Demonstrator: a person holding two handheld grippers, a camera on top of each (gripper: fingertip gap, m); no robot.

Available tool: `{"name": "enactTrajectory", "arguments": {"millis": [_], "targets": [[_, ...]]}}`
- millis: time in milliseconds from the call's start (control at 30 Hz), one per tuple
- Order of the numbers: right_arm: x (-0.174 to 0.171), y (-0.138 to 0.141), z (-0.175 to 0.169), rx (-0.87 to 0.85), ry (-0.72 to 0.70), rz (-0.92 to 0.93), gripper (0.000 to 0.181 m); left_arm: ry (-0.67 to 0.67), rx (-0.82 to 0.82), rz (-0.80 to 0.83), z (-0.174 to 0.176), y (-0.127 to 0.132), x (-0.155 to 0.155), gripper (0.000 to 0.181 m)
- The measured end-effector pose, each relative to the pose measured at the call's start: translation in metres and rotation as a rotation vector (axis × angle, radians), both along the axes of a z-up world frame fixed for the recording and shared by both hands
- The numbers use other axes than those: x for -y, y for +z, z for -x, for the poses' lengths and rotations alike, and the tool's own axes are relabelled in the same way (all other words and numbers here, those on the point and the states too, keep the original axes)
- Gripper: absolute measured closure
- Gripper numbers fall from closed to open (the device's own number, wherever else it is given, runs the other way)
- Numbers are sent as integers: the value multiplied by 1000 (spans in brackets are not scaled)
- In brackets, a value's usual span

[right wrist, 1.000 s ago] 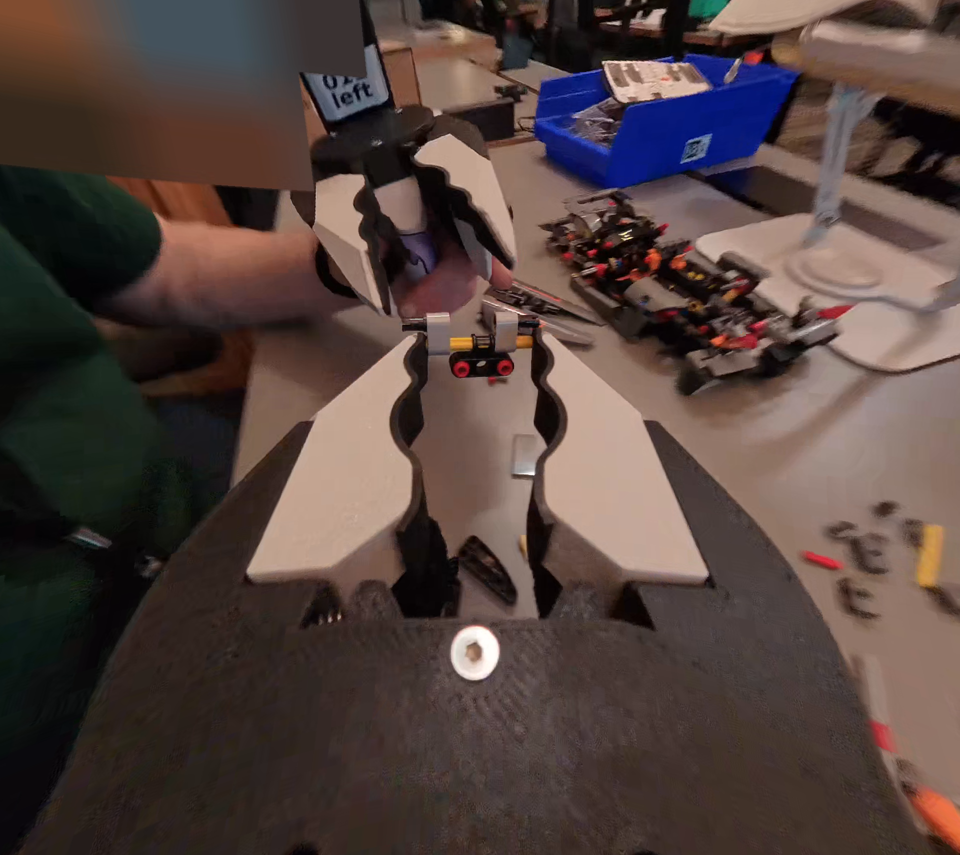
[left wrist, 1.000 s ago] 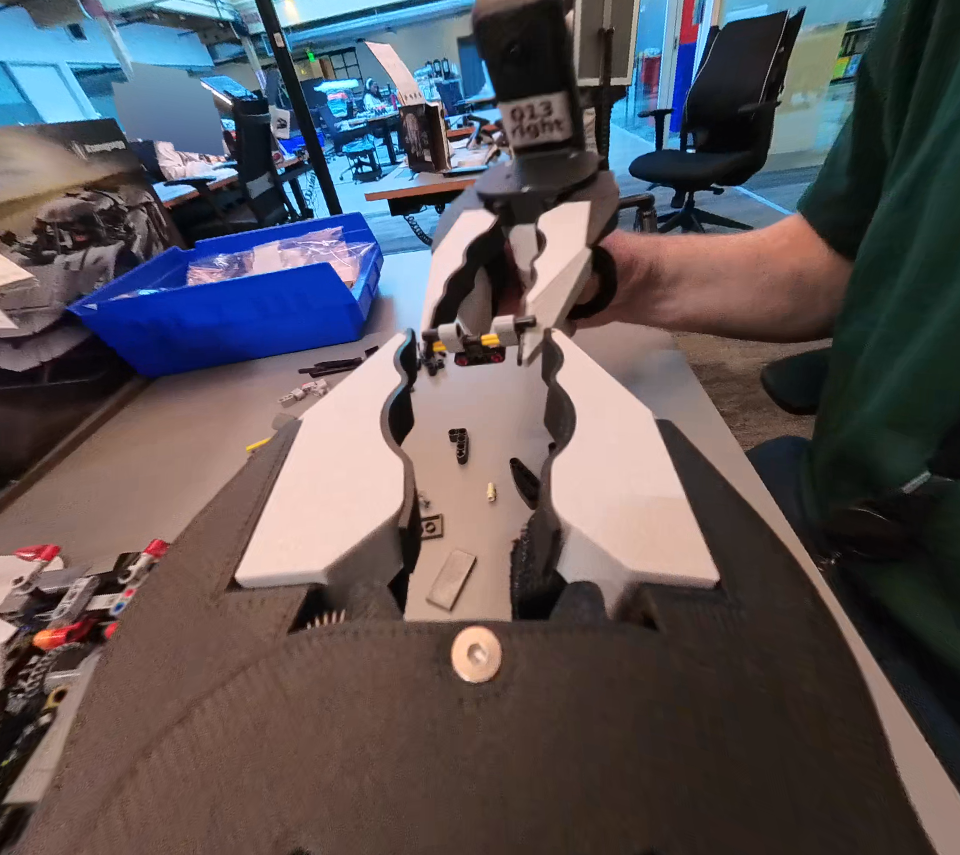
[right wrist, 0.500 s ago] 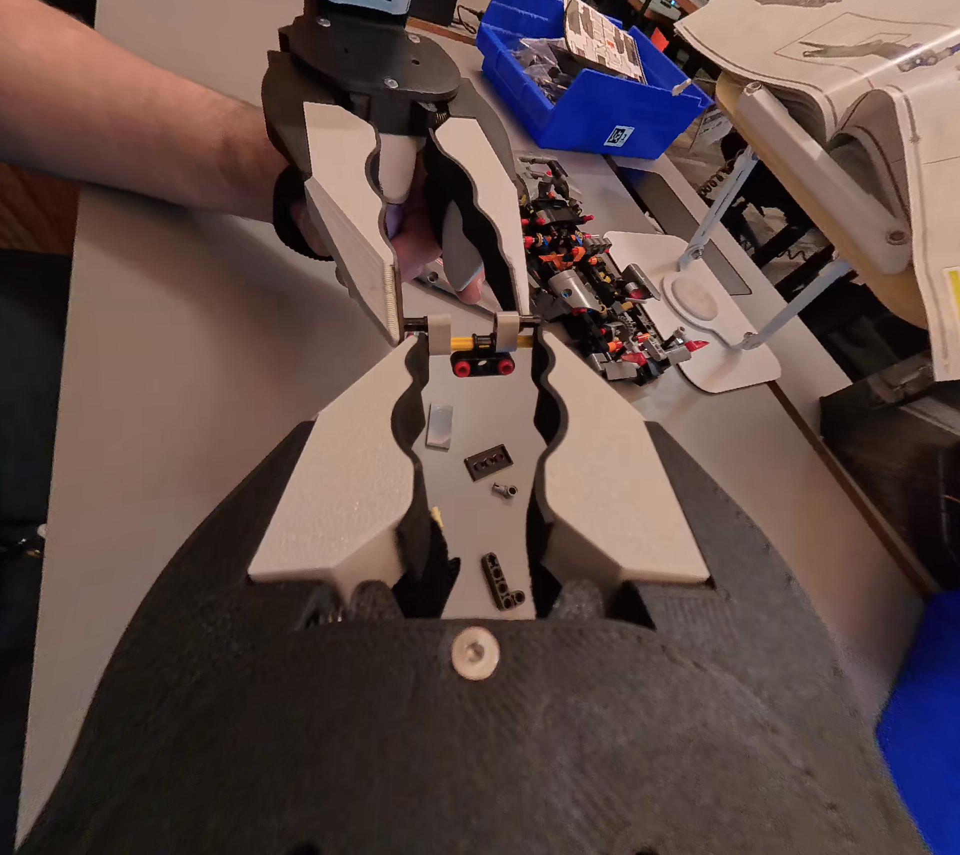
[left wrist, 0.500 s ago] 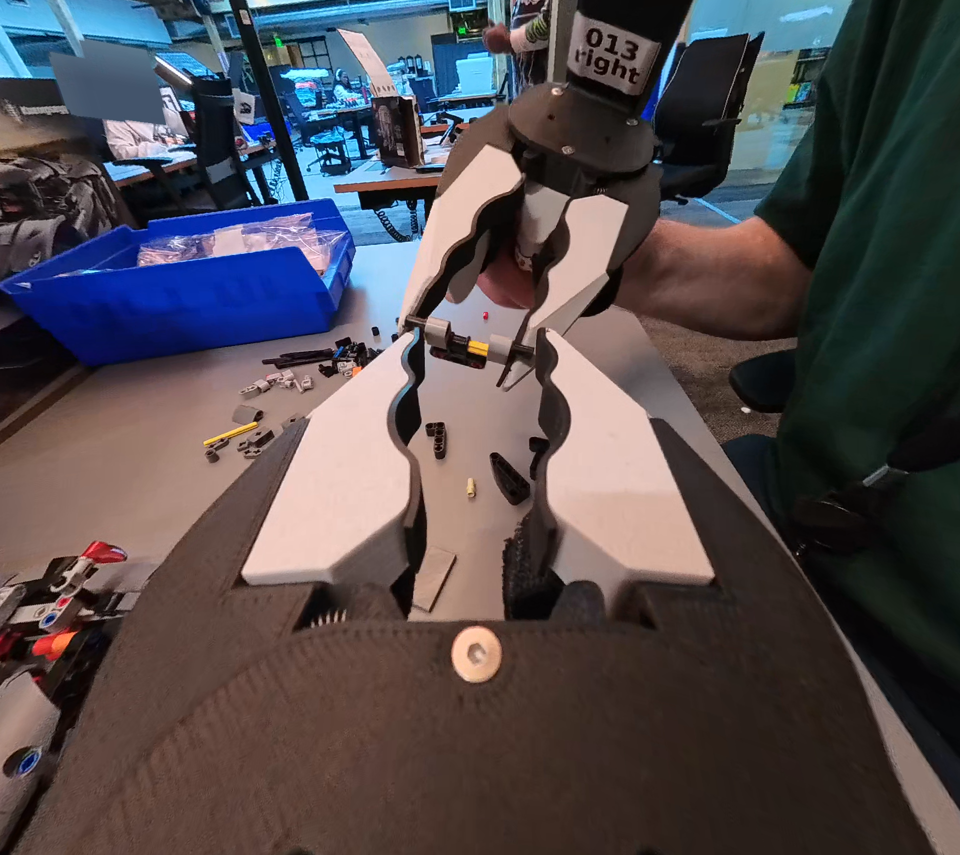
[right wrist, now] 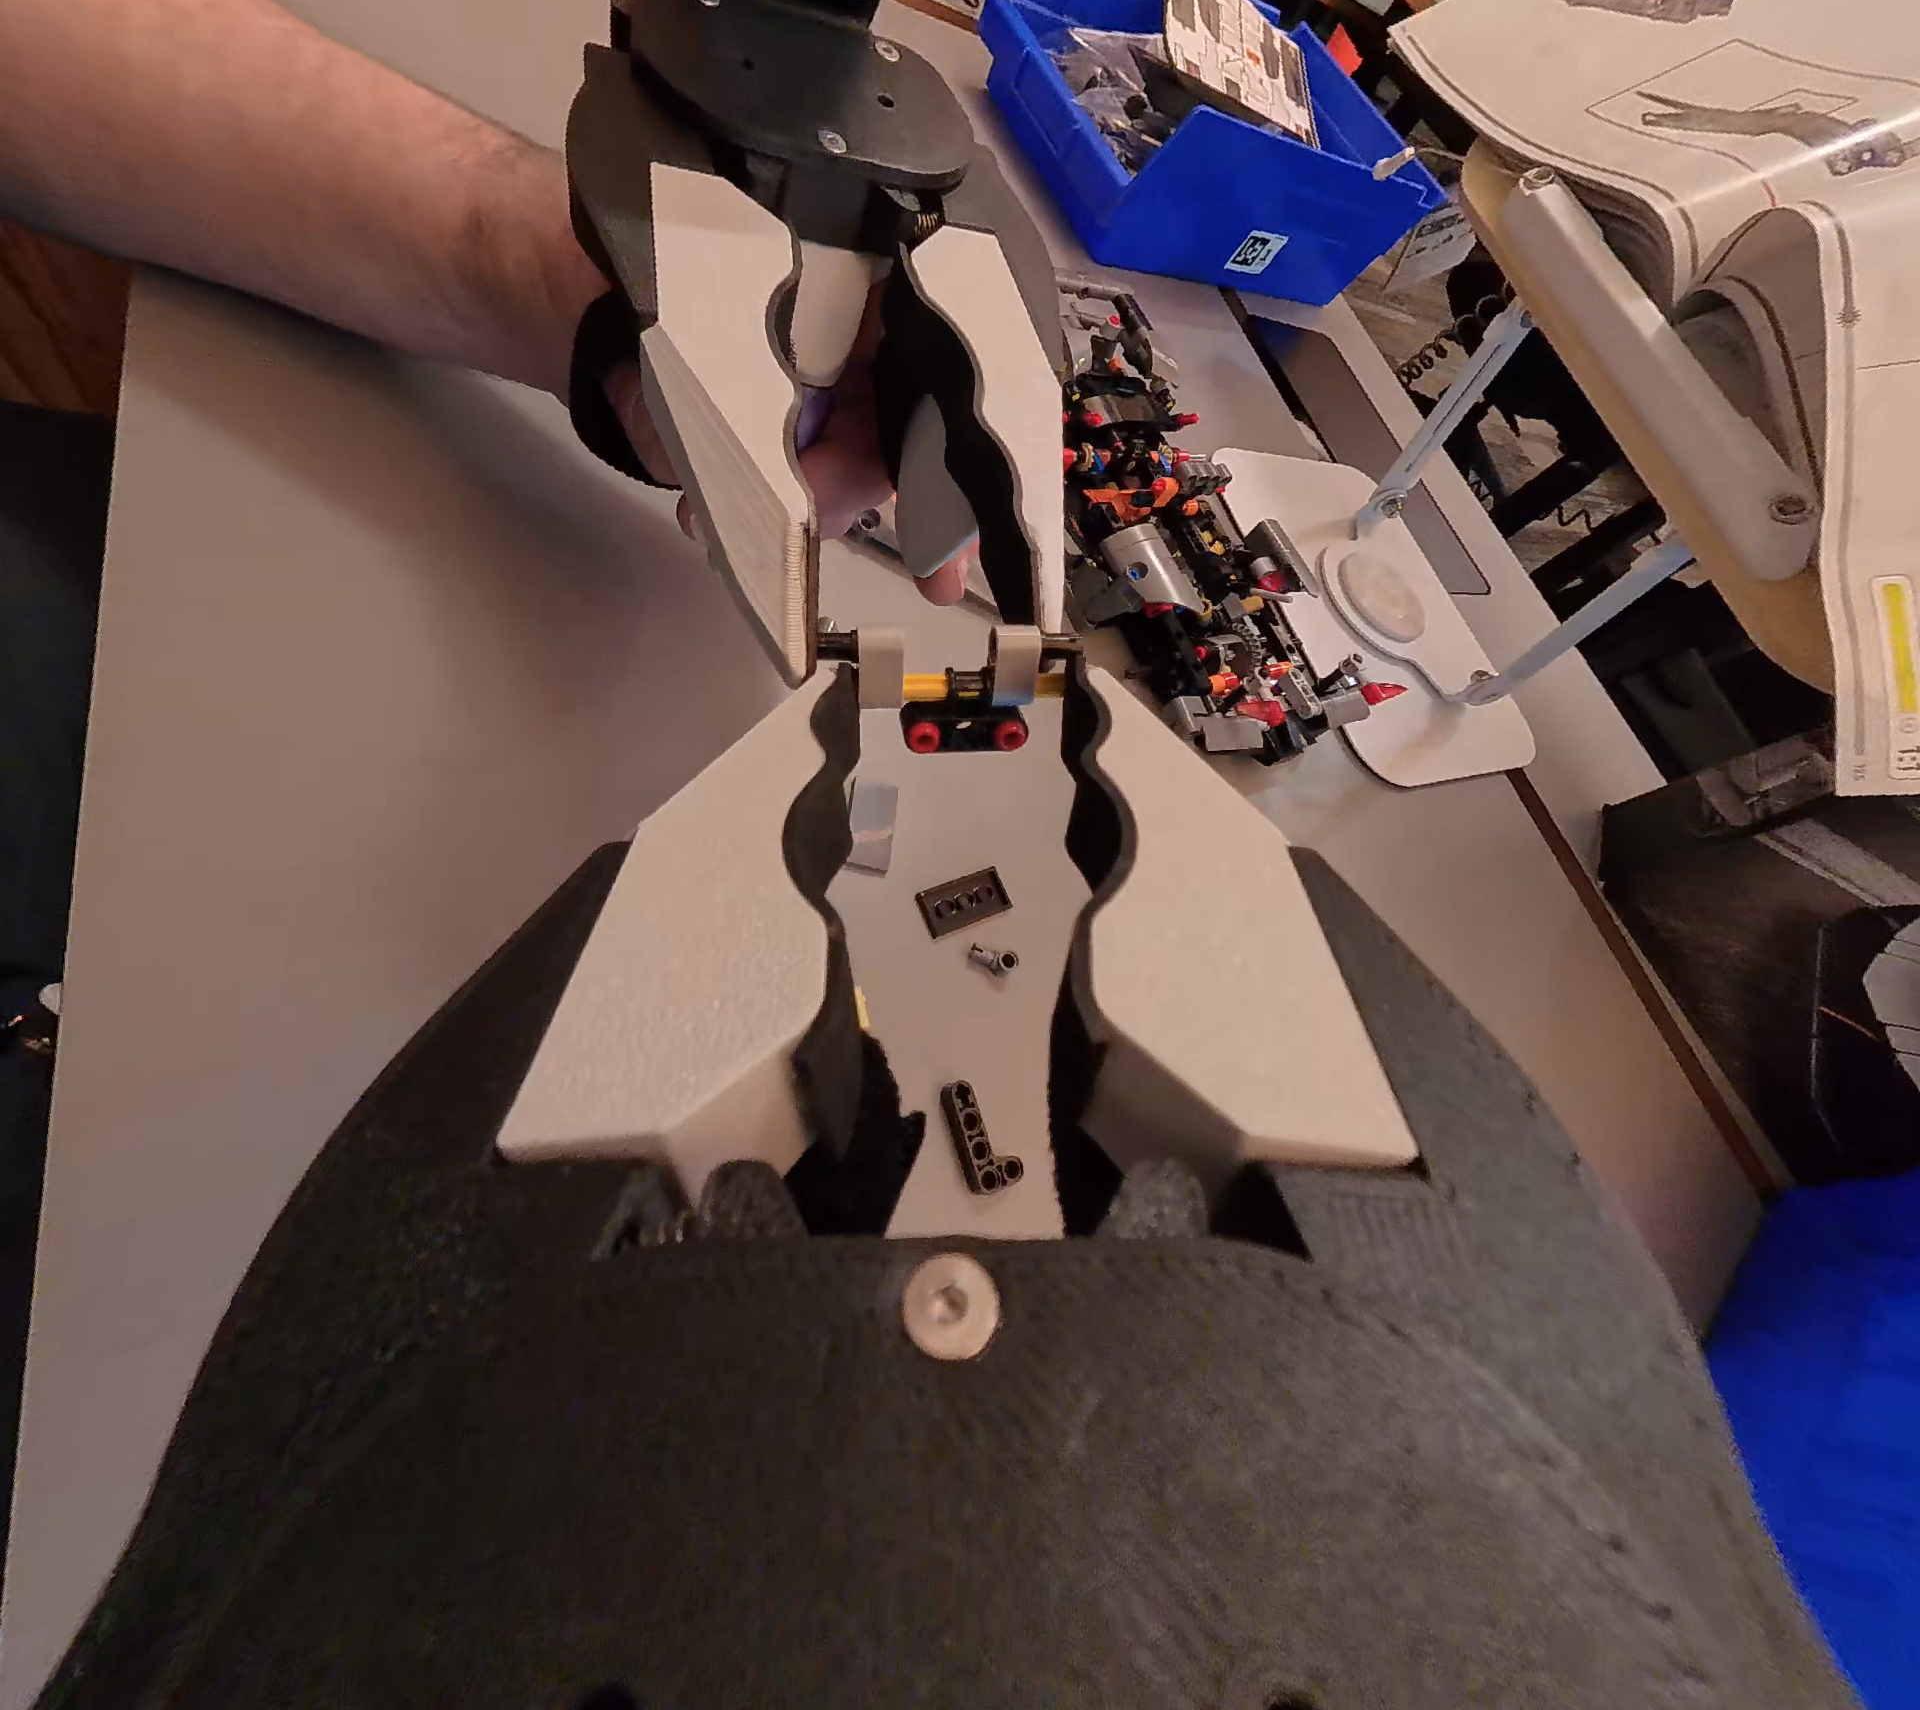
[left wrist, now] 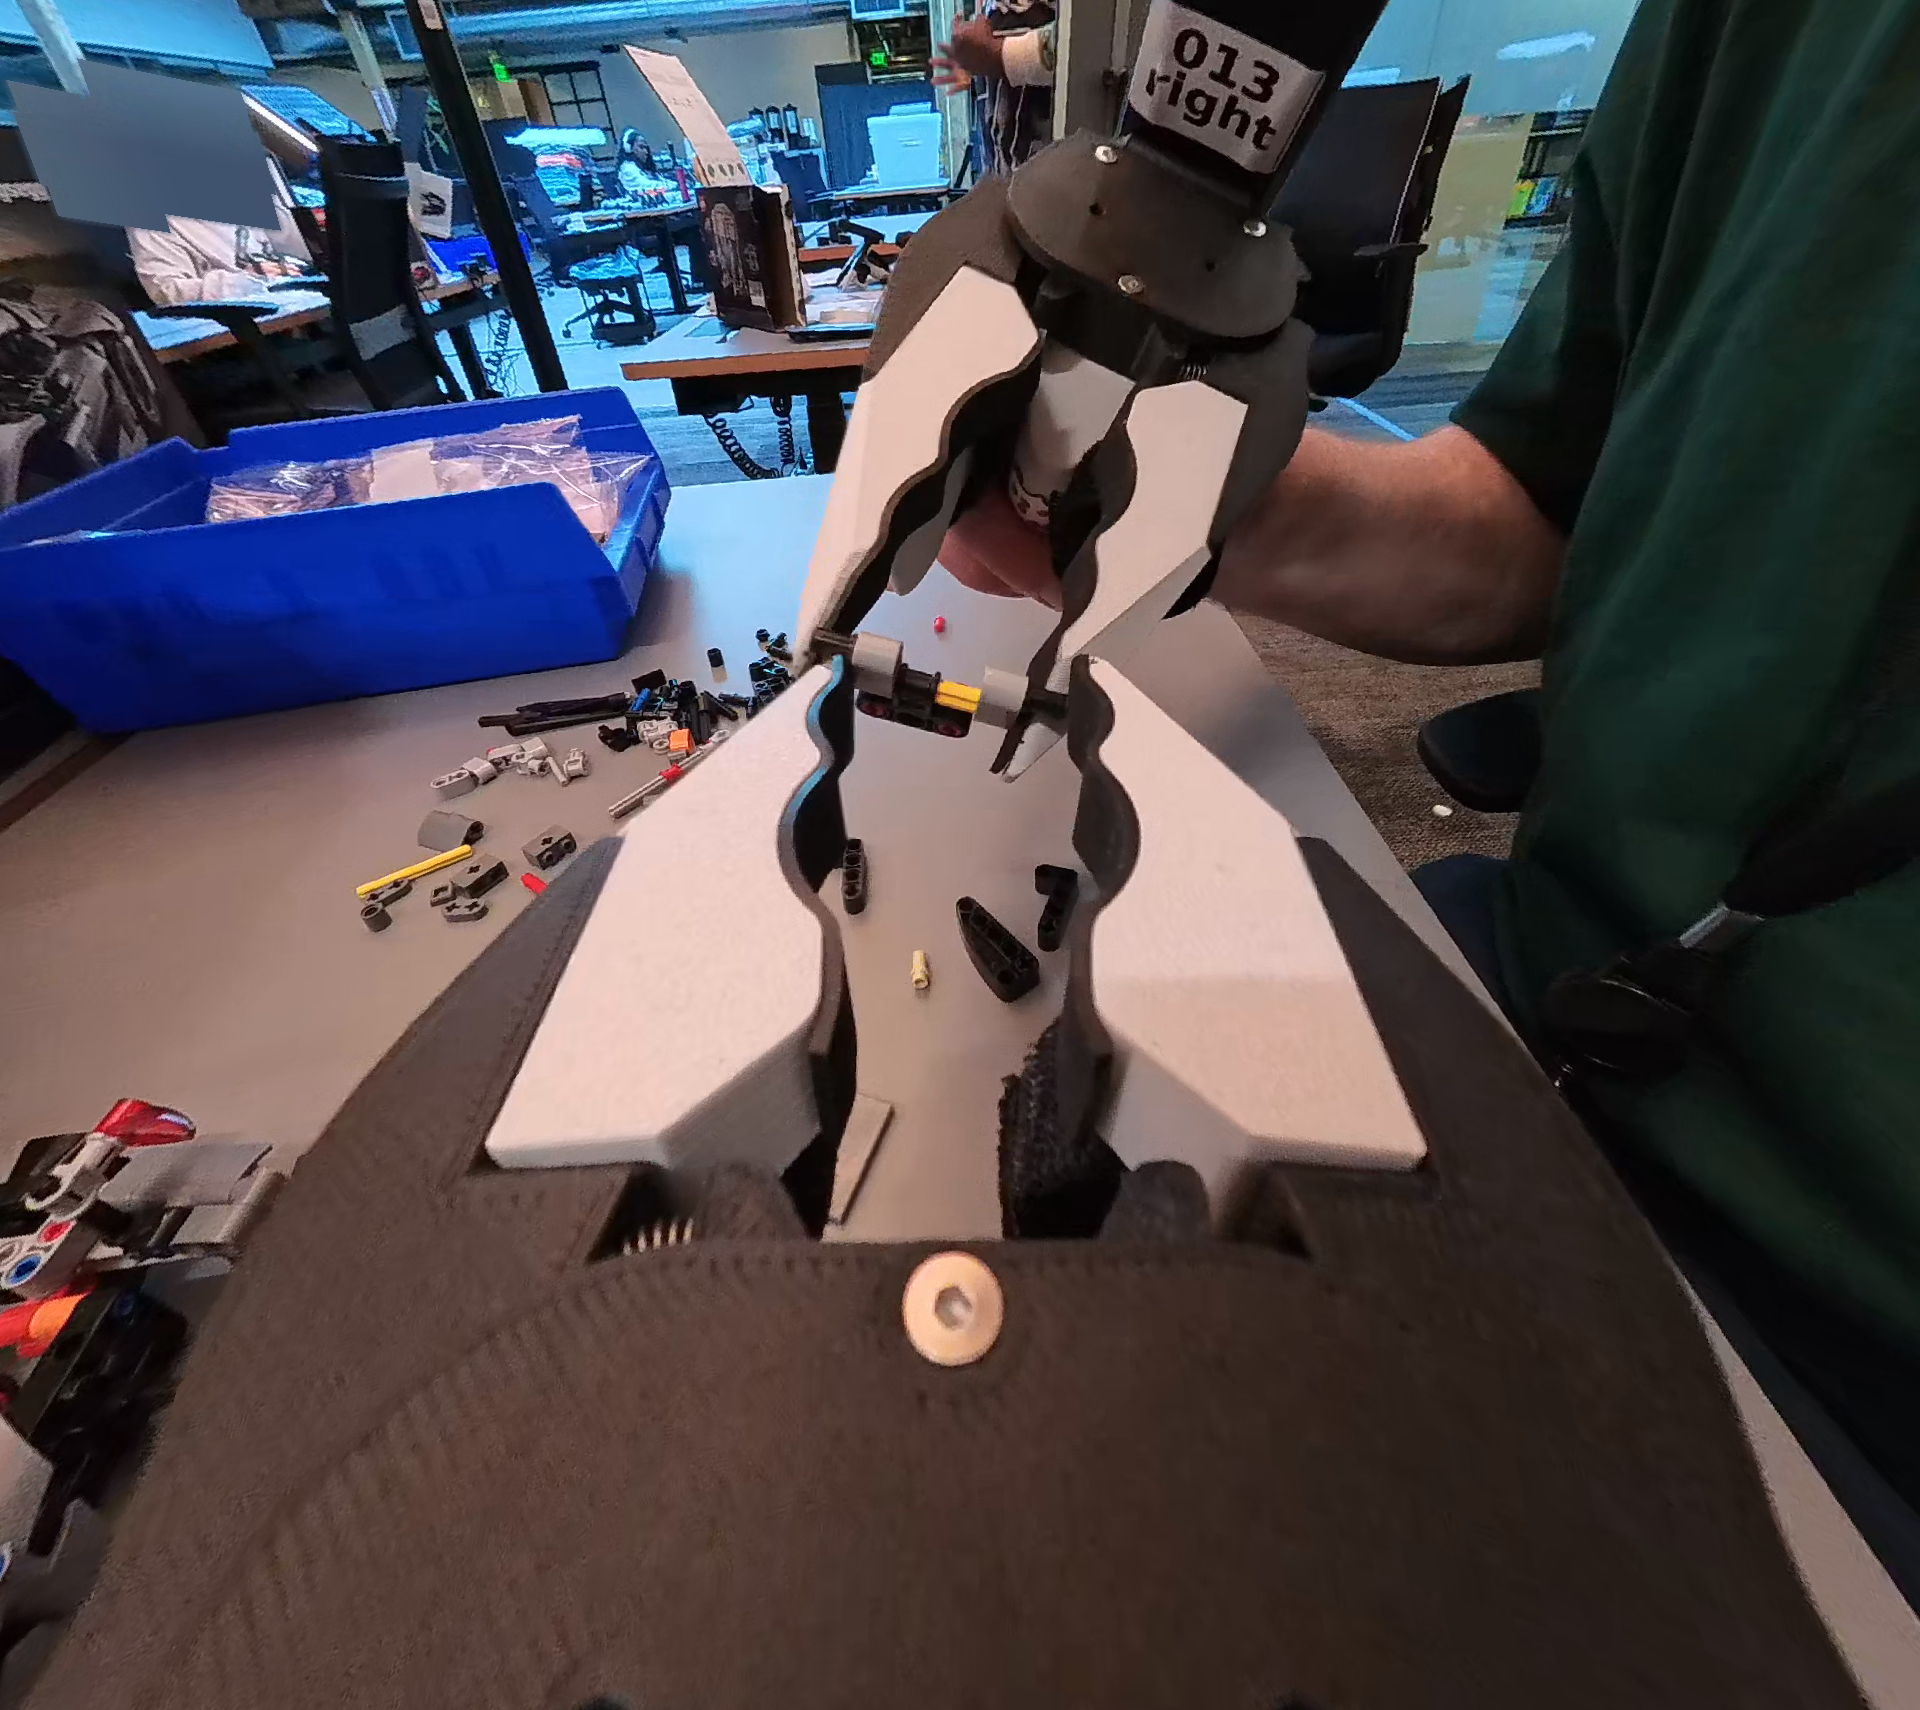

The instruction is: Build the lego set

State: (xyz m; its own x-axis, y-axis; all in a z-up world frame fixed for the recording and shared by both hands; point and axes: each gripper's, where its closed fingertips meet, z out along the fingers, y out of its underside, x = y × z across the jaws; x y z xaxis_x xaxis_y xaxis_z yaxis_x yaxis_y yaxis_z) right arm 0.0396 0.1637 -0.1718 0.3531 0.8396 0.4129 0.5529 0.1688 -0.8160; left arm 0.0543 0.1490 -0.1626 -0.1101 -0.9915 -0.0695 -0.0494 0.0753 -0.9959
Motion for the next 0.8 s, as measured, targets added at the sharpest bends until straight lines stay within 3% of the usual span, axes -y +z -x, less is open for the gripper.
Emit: {"name": "enactTrajectory", "arguments": {"millis": [367, 567, 800], "targets": [[-3, -5, 0, 3, 14, 16, 143, -21, -27, 50, 1, -5, -3, 143], [-10, -6, -6, 54, 1, -6, 142, 51, -68, 3, 3, -5, -13, 152], [-4, -13, -6, 59, 36, 50, 142, 48, -98, -93, 3, -8, -7, 140]]}}
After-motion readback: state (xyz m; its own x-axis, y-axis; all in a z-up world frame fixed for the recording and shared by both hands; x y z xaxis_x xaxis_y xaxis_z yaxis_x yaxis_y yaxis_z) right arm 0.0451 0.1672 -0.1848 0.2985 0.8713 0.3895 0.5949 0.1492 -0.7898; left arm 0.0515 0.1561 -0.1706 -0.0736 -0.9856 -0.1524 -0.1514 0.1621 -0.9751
